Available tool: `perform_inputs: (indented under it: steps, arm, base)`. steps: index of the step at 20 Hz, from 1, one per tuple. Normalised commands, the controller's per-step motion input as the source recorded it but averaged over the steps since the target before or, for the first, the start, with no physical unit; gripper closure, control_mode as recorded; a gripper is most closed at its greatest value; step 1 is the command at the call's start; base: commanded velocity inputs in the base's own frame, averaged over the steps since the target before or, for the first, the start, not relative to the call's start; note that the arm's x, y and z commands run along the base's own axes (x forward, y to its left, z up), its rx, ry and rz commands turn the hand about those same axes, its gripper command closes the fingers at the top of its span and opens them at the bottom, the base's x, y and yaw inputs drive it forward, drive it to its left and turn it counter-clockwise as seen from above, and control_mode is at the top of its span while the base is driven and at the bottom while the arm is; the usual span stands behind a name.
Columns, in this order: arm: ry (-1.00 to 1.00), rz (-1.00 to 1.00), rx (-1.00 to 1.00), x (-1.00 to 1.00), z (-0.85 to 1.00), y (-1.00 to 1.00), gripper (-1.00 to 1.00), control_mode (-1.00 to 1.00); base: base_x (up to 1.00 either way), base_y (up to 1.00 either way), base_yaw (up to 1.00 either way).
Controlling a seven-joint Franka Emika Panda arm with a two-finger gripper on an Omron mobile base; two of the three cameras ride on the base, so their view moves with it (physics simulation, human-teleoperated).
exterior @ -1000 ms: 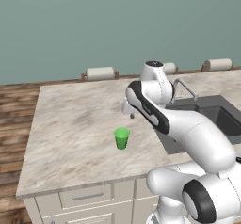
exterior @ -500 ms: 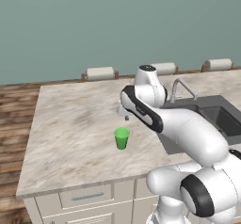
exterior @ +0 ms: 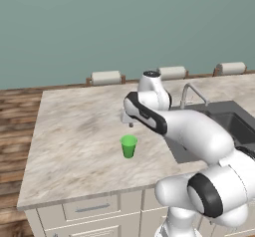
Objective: Place the pan in the left basin and the cup in the right basin of the sink.
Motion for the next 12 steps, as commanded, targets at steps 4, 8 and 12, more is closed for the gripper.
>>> perform_inputs:
  steps: [4,8,12]
  arm:
    - [0.00,0.00,0.00,0.14,-0.09,0.05,-1.00,-1.00]
    - [0.00,0.00,0.00,0.01,-0.05,0.01,-1.00,-1.00]
    - [0.00,0.00,0.00,0.00,-0.04,0.00,-1.00,-1.00]
  base:
    - [0.00,0.00,0.00]
    - [0.00,0.00,0.00]
    - [0.00,0.00,0.00]
